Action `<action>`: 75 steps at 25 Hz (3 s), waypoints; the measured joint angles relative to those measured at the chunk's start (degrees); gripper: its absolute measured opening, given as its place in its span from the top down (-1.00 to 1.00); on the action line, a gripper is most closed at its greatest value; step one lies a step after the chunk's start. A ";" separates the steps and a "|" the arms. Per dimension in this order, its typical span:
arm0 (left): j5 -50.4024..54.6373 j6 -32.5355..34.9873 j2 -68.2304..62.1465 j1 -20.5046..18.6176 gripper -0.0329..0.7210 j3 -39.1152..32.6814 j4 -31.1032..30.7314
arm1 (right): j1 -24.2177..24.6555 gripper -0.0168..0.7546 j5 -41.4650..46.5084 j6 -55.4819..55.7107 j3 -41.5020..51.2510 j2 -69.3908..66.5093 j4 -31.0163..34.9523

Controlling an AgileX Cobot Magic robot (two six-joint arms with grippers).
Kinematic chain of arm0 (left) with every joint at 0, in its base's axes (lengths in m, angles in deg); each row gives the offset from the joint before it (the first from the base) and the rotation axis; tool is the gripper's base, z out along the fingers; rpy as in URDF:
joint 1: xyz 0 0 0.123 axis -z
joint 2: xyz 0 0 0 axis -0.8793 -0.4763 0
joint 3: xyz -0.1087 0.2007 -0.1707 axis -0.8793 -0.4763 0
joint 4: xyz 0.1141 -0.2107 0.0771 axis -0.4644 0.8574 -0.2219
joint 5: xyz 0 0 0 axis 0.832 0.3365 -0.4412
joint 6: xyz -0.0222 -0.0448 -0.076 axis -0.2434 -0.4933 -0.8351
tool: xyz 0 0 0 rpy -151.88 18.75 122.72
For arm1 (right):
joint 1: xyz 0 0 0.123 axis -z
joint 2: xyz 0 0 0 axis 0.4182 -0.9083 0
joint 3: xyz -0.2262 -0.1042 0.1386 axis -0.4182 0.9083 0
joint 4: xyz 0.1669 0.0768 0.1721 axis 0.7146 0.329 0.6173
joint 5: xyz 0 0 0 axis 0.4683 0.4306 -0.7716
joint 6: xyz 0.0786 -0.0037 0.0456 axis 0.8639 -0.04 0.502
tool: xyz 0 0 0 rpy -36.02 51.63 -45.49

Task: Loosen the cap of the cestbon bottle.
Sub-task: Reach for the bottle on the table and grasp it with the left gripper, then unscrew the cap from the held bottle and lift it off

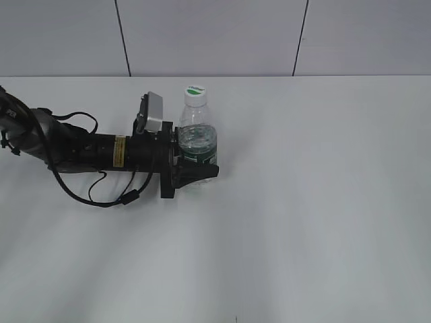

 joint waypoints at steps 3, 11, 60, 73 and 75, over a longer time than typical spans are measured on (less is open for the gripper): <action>-0.28 0.00 0.00 0.00 -0.18 0.00 -0.51 | 0.00 -0.43 0.37 0.00 -3.43 -7.01 3.29; -0.57 0.00 0.00 0.06 -0.18 0.00 -0.88 | 0.00 -0.43 4.84 0.15 -14.00 -24.99 7.00; -1.01 -0.05 0.00 2.37 -0.18 0.04 -1.90 | -32.00 -0.43 11.64 18.29 -75.95 -86.48 -6.57; -1.01 -0.05 0.00 2.37 -0.18 0.04 -1.90 | -35.32 -0.43 11.64 19.37 -76.47 -88.41 -9.44; -1.01 -0.05 0.00 2.37 -0.18 0.04 -1.90 | -35.84 -0.43 11.64 19.63 -76.47 -88.41 -10.19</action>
